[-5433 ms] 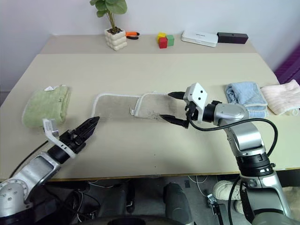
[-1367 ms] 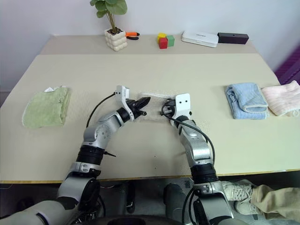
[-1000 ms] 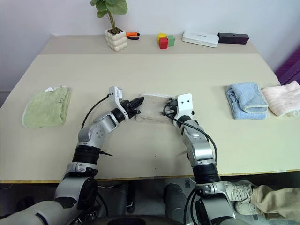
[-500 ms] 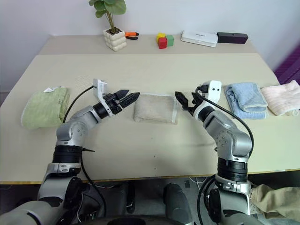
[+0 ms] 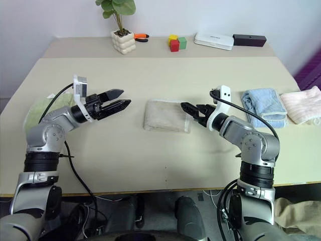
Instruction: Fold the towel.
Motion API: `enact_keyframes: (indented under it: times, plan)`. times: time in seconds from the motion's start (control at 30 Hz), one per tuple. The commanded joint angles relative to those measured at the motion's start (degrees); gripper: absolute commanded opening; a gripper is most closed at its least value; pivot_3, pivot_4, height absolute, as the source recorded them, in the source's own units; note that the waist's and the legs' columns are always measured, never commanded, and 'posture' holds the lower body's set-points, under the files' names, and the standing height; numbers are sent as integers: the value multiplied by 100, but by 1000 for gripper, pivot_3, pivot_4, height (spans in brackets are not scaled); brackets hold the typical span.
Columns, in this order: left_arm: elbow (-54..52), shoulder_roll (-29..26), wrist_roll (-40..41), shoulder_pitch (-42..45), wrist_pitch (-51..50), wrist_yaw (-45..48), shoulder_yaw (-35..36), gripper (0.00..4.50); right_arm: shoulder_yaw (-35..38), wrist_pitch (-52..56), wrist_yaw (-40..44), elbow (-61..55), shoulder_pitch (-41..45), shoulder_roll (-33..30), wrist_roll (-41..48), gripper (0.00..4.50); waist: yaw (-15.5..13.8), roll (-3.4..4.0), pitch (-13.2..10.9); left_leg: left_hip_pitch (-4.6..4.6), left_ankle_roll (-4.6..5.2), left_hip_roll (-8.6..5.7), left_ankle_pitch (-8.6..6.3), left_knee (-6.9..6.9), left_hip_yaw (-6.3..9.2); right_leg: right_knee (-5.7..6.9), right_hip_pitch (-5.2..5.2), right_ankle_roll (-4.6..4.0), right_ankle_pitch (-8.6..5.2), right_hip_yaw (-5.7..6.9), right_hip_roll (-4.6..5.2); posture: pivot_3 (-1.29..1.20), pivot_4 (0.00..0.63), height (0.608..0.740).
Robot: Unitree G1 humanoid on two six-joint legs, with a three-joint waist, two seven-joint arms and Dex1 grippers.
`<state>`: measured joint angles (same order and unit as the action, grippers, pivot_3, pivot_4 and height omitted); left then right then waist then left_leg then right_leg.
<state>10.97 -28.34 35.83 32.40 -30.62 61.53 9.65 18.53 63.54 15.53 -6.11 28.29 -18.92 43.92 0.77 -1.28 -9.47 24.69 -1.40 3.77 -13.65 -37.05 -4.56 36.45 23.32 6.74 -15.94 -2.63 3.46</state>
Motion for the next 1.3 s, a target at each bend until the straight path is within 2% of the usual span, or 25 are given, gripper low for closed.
enact_keyframes:
  times: [0.03, 0.2, 0.37, 0.53, 0.7, 0.83, 1.03, 1.2, 1.3]
  plan:
    - [-418, -206, 209, -61, 147, 351, 145, 4478, -13, 133, 29, 164, 22, -259, -87, 4458, 5, 0, 0, 0, 0, 0, 0, 0, 0, 0, 0, 0, 0, 0, 0, 0, 150, 735]
    - [-805, -458, 359, -382, 397, 917, 226, 4478, -205, 175, 6, 381, 115, -211, -199, 4458, 24, 0, 0, 1, 0, 2, 0, 2, -1, 2, 5, -1, 0, -1, -1, 0, 150, 735]
    - [-1142, -733, 530, -643, 431, 1221, 338, 4478, -340, 128, -101, 629, 62, 147, -320, 4458, 36, 0, 0, 2, 0, 4, 0, 3, -1, 2, 8, -1, -1, -1, -4, 0, 150, 735]
    - [-1234, -967, 512, -784, 498, 1242, 450, 4478, -468, 106, -69, 767, 73, 382, -355, 4458, 44, -1, 1, 1, 0, 6, 0, 1, -1, 3, 7, -1, 0, -1, -4, 0, 150, 735]
    - [-1343, -950, 552, -825, 515, 1068, 492, 4478, -531, 175, 62, 836, 130, 604, -294, 4458, 73, -2, 1, 0, 0, 9, 0, 2, -1, 3, 7, -1, 0, -1, -7, 0, 150, 735]
    - [-1426, -861, 492, -910, 637, 917, 447, 4500, -626, 134, 152, 991, 215, 738, -378, 3232, 136, -1, 1, 0, 0, 10, 0, 4, 0, 8, 9, -1, 0, -2, -10, 0, 150, 735]
    - [-1380, -766, 435, -911, 751, 788, 383, 4500, -499, -32, 234, 1259, 433, 703, -422, 144, 178, -1, 1, 0, 0, 10, 0, 4, 0, 9, 10, -1, 0, -1, -10, 0, 150, 735]
    - [-1218, -584, 409, -786, 858, 756, 248, 4500, 241, -165, 187, 1083, 554, 721, 72, 61, 132, 1, 0, 2, 0, 7, 0, 3, -1, 10, 10, -1, 0, -1, -5, 0, 150, 735]
    - [-979, -401, 319, -570, 976, 796, 121, 4500, 951, -275, -177, 926, 635, 772, 520, 61, 93, 1, -1, 3, 0, 4, 0, 1, -3, 10, 9, 0, 0, -1, -2, 0, 150, 735]
